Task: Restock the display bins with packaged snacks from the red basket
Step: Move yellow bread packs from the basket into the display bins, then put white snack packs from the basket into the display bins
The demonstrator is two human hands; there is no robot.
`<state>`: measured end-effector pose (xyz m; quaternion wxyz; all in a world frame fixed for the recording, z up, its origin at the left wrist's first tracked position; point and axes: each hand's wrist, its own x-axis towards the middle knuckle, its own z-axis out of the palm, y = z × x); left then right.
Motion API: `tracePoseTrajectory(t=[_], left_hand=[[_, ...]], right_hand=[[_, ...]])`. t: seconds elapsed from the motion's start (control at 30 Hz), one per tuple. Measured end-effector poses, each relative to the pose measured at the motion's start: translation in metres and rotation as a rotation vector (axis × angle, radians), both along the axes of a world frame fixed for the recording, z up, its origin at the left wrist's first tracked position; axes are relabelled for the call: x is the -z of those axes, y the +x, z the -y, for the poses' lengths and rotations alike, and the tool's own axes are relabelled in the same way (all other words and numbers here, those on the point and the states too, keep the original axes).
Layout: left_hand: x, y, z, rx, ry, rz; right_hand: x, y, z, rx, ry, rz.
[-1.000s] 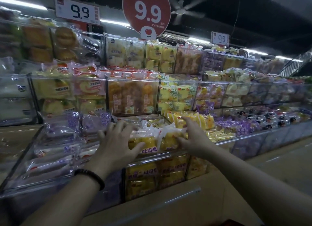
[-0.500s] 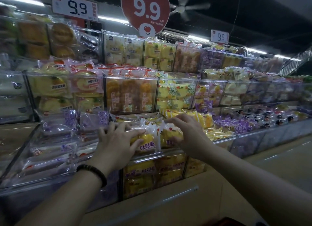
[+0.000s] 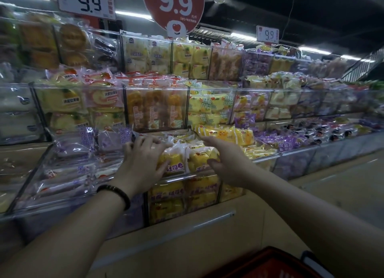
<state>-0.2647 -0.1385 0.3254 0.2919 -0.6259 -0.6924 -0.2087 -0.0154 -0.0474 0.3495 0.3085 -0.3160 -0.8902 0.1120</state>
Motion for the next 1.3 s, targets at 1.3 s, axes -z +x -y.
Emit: tracePoseTrajectory(t=[1.3], left_hand=[[0.311, 0.211, -0.082, 0.352, -1.487, 0.244]], right_hand=[[0.518, 0.134, -0.055, 0.295, -1.135, 0.982]])
